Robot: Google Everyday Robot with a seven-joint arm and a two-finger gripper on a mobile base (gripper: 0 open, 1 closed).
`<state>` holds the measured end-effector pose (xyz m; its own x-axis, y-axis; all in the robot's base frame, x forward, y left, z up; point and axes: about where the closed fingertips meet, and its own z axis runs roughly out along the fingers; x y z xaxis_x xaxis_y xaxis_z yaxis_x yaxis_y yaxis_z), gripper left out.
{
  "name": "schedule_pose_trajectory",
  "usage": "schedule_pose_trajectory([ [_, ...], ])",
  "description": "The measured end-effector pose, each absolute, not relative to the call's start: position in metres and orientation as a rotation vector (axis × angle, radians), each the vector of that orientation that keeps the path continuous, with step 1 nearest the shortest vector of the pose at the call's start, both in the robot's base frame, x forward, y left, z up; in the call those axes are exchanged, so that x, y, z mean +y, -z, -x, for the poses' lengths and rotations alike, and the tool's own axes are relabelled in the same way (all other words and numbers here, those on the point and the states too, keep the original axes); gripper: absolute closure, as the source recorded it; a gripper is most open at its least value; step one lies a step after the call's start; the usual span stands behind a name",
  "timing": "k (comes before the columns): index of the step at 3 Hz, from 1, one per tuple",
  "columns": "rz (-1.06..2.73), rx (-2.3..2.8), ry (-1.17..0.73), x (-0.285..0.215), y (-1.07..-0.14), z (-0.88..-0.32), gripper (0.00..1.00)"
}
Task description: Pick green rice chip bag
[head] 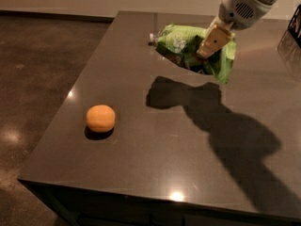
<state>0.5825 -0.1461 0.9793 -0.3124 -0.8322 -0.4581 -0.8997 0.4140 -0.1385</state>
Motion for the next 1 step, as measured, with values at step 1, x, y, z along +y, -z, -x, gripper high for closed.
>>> schedule_pose_trajectory([
  [1, 1.471, 2.206, -0.197, -0.1453, -0.9817, -0.5829, 1.0],
])
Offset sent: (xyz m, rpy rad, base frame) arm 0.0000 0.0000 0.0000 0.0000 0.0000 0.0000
